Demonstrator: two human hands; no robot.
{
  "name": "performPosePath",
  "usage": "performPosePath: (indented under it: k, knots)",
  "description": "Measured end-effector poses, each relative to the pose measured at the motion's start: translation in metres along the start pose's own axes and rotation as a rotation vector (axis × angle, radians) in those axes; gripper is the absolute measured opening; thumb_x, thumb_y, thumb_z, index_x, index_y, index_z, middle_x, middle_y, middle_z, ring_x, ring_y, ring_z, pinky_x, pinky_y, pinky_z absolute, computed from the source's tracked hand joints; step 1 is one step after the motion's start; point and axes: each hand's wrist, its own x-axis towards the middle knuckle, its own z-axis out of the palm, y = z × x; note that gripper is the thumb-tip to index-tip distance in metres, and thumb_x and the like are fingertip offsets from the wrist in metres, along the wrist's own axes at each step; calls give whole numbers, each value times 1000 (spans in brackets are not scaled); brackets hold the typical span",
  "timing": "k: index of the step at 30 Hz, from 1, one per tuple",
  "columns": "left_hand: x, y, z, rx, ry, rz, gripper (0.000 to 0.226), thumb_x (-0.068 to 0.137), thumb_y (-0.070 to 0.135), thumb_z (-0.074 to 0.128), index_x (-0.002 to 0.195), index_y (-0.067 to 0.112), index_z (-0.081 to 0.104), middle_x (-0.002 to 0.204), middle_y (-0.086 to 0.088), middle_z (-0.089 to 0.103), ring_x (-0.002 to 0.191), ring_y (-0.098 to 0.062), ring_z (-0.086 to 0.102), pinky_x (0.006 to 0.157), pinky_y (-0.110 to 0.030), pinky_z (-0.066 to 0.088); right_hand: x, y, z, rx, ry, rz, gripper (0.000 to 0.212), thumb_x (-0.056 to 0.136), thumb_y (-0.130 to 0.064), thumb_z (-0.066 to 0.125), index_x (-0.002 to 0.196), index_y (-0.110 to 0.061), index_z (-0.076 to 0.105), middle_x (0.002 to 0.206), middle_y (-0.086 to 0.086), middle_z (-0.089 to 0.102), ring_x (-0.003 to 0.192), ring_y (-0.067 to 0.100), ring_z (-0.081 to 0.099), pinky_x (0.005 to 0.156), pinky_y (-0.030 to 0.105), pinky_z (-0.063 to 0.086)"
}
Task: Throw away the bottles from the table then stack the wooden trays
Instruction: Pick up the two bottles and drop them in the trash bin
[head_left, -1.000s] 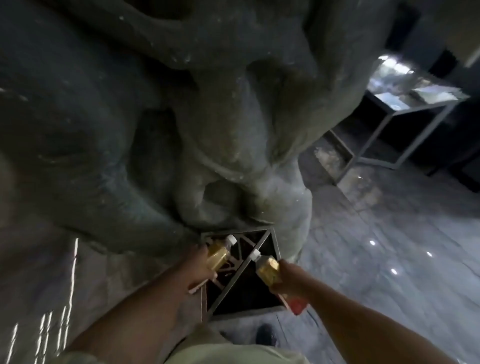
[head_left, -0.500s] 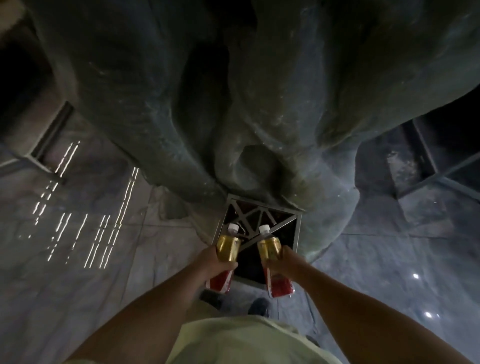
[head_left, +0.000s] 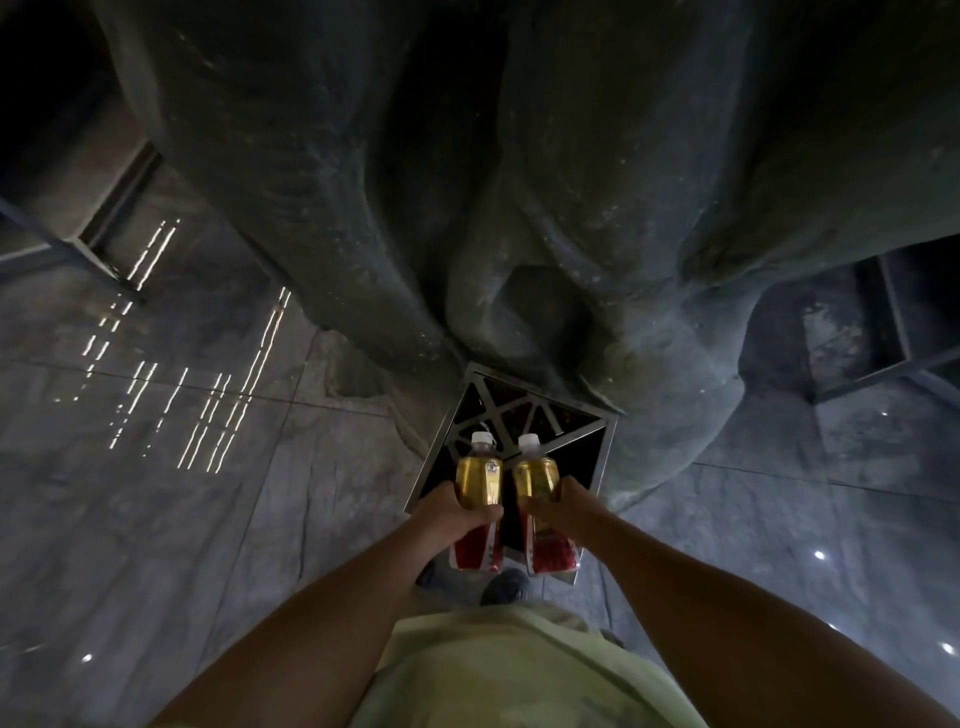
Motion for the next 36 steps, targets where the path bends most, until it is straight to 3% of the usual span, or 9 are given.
performPosePath:
  k: [2,6,8,10,13,21,27,34,36]
  knots:
    - [2,0,4,6,13,-7,65,72,51,76,122,18,51,116,-3,64,97,-18,60,73,-29,46,3,3,2,6,-6,7,16,89,-32,66,97,-20,61,84,-1,68,77,8,65,62,20,45]
    - [8,-2,10,17,49,-19,79,69,52,78,128,13,43,123,-7,59,109,-24,59,81,-33,47,8,9,6,-5,0,30,25,88,-34,67,104,-15,62,90,2,69,84,14,66,73,27,50]
    - [10,-2,13,9,47,-27,80,68,53,78,128,13,42,124,-8,58,102,-19,58,77,-32,46,11,10,7,-21,20,3,25,88,-35,66,103,-15,62,88,1,69,84,14,67,75,29,52]
    - [11,-1,16,1,49,-37,83,66,53,79,128,14,39,125,-7,56,96,-16,52,72,-30,42,12,10,7,-28,22,-25,26,88,-36,66,105,-16,63,88,0,69,83,13,67,74,28,52]
    - [13,-1,18,-30,47,-52,88,64,53,80,130,15,36,128,-8,54,105,-21,55,73,-32,42,13,10,6,-24,9,-29,25,87,-37,67,104,-18,62,87,-3,68,81,9,65,67,23,48]
    - [12,-3,11,-43,55,-29,95,63,58,79,132,16,27,132,-10,54,115,-28,57,84,-38,47,11,14,4,-22,-30,-111,11,87,-37,67,88,-29,59,81,-6,68,76,3,66,63,19,47]
    - [10,-10,2,-27,59,-70,125,61,63,77,152,18,4,157,-16,26,142,-36,29,109,-53,31,10,15,-1,-78,7,-112,12,85,-41,68,82,-34,59,77,-7,69,72,2,66,61,19,47]
    - [3,-6,2,8,72,-37,123,59,66,77,151,22,8,155,-13,30,140,-34,33,107,-52,33,5,9,-16,-170,57,-129,12,88,-40,65,84,-29,62,77,-3,70,70,7,69,64,24,56]
    - [0,-2,-3,-4,65,-15,122,59,63,78,151,23,10,156,-13,29,140,-34,33,108,-52,33,3,3,-23,-132,67,-134,15,89,-41,63,82,-28,62,77,0,70,70,10,70,70,32,60]
